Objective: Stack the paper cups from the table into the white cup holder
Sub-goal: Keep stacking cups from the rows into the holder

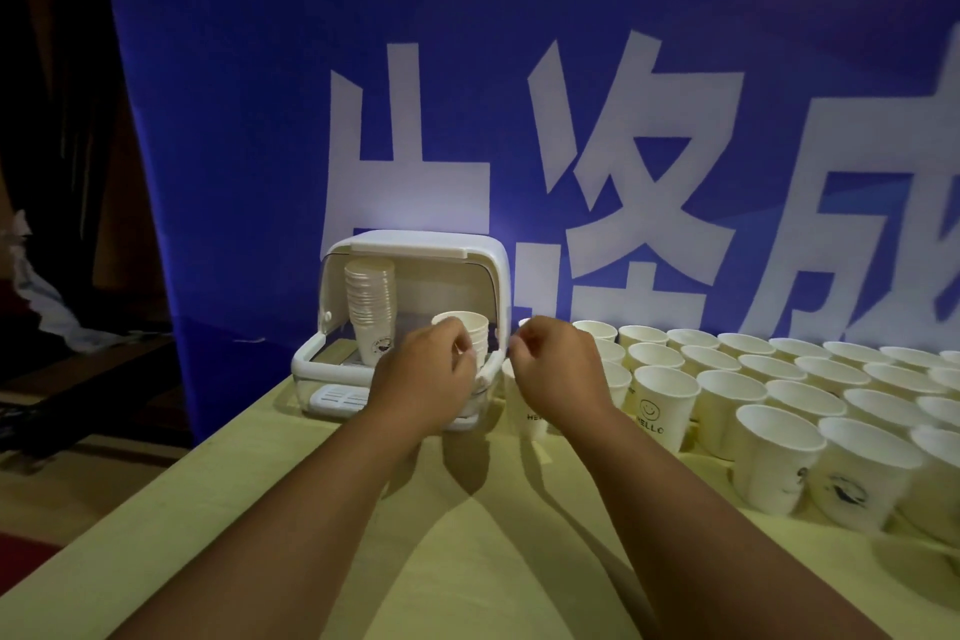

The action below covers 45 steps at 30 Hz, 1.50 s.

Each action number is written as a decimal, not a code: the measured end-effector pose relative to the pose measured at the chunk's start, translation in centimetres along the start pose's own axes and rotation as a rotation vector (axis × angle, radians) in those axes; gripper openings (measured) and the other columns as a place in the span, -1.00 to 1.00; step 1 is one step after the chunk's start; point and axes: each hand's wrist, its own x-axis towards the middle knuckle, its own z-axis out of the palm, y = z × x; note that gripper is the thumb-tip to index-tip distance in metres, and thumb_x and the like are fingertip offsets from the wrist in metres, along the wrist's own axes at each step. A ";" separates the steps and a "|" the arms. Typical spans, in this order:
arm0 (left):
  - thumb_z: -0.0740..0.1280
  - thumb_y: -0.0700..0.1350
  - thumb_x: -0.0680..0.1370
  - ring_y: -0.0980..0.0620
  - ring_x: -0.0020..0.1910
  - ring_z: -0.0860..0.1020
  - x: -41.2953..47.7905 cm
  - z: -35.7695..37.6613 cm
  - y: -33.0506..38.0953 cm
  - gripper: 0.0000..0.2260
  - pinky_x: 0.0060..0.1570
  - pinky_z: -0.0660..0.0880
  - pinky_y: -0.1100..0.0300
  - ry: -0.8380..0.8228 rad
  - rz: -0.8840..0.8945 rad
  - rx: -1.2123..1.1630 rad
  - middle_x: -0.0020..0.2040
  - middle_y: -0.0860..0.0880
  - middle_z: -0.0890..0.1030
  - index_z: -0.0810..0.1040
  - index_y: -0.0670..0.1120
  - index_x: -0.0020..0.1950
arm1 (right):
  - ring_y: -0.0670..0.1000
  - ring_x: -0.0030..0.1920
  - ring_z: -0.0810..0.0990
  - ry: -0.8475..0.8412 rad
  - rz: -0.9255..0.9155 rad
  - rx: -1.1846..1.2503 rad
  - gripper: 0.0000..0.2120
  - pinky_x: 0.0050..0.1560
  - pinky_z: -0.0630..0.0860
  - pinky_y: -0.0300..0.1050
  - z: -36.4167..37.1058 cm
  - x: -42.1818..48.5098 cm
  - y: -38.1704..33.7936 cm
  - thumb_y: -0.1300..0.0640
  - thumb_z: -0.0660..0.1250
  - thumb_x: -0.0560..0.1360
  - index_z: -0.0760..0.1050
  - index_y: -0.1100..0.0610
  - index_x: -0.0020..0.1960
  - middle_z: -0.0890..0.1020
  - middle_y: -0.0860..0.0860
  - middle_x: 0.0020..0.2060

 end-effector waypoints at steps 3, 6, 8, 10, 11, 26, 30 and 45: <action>0.23 0.08 0.64 0.01 -0.19 0.55 -1.1 -0.7 2.7 -0.80 -0.15 0.57 0.07 -0.101 0.000 0.010 -0.19 0.06 0.60 0.53 0.05 -0.10 | -0.12 -0.26 0.58 0.015 0.018 -0.026 -0.89 -0.27 0.48 -0.28 -2.9 -2.0 0.9 0.05 0.34 0.58 0.64 0.02 0.00 0.65 -0.11 -0.21; 0.23 0.07 0.65 0.03 -0.20 0.54 -2.4 -0.8 5.3 -0.78 -0.22 0.48 0.11 -0.152 0.030 -0.009 -0.21 0.06 0.59 0.51 0.04 -0.15 | -0.12 -0.25 0.60 0.031 0.038 -0.049 -0.89 -0.15 0.62 -0.17 -5.4 -3.9 2.1 0.04 0.36 0.57 0.65 0.00 0.00 0.69 -0.10 -0.18; 0.24 0.06 0.65 0.04 -0.21 0.53 -3.5 -0.7 7.4 -0.79 -0.26 0.45 0.13 -0.180 0.062 -0.024 -0.21 0.05 0.59 0.52 0.04 -0.14 | -0.12 -0.25 0.60 0.038 0.061 -0.074 -0.89 -0.14 0.64 -0.12 -7.7 -5.5 2.9 0.04 0.36 0.57 0.65 0.01 -0.01 0.68 -0.12 -0.20; 0.25 0.05 0.64 0.01 -0.22 0.54 -4.6 -0.4 9.6 -0.79 -0.30 0.45 0.12 -0.201 0.092 -0.027 -0.22 0.04 0.59 0.52 0.04 -0.15 | -0.11 -0.27 0.59 0.065 0.080 -0.101 -0.89 -0.16 0.64 -0.08 -10.1 -7.0 4.1 0.04 0.36 0.57 0.65 0.01 -0.06 0.65 -0.14 -0.26; 0.26 0.05 0.62 -0.01 -0.22 0.55 -5.0 -0.1 10.5 -0.80 -0.28 0.48 0.09 -0.210 0.103 -0.031 -0.23 0.04 0.60 0.52 0.03 -0.17 | -0.11 -0.28 0.59 0.074 0.092 -0.109 -0.89 -0.17 0.64 -0.07 -11.2 -7.8 4.7 0.04 0.35 0.57 0.65 0.00 -0.08 0.64 -0.14 -0.28; 0.21 -0.06 0.65 -0.08 0.15 0.58 -9.0 9.0 22.9 -0.49 -0.07 0.53 0.07 -0.534 0.224 -0.058 0.34 -0.03 0.57 0.23 0.21 0.59 | -0.04 -0.02 0.60 0.231 0.415 -0.503 -0.71 -0.12 0.54 -0.17 -24.9 -14.8 13.6 -0.03 0.40 0.53 0.59 -0.01 0.23 0.62 -0.05 0.12; 0.21 -0.05 0.66 -0.06 0.09 0.59 -9.3 10.6 23.6 -0.69 0.03 0.61 -0.03 -0.522 0.216 -0.037 0.26 -0.03 0.60 0.37 0.10 0.40 | -0.08 -0.19 0.59 0.170 0.521 -0.533 -0.83 -0.22 0.56 -0.19 -25.9 -15.5 15.2 -0.03 0.38 0.55 0.59 0.02 0.08 0.61 -0.10 -0.14; 0.14 0.09 0.71 0.04 -0.17 0.52 -8.4 7.4 19.5 -0.76 -0.27 0.41 0.10 -0.240 0.122 -0.083 -0.10 0.08 0.59 0.46 0.05 -0.08 | -0.14 -0.28 0.49 0.183 0.285 -0.445 -0.74 -0.36 0.34 -0.24 -22.6 -13.9 11.3 -0.06 0.21 0.65 0.63 0.02 0.05 0.58 -0.10 -0.23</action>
